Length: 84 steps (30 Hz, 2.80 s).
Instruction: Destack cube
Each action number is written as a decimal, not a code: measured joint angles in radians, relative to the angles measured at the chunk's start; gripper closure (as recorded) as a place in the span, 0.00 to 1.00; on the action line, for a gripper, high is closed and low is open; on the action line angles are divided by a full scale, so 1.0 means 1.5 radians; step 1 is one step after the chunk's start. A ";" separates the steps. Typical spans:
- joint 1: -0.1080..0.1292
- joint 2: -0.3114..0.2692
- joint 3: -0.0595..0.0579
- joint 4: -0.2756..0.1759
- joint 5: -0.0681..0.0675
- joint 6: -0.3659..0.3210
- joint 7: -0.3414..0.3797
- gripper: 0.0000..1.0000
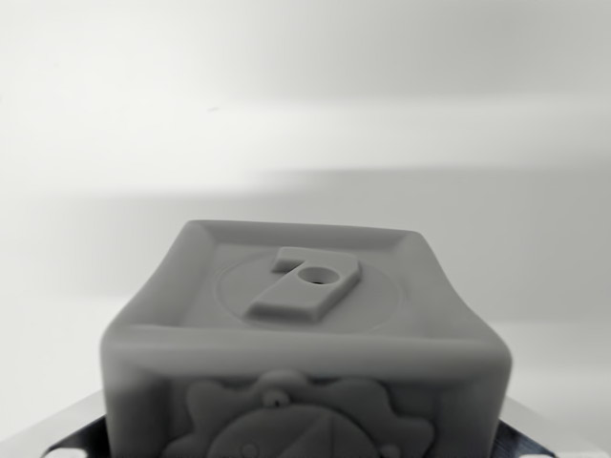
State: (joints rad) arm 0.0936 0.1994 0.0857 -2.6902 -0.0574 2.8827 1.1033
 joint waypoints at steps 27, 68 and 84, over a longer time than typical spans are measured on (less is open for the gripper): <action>0.031 0.096 -0.033 0.021 -0.012 0.076 0.009 1.00; 0.038 0.124 -0.040 0.030 -0.012 0.096 0.009 0.00; 0.038 0.124 -0.040 0.030 -0.012 0.096 0.009 0.00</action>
State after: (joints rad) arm 0.1504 0.3848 0.0252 -2.6459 -0.0753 3.0262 1.1174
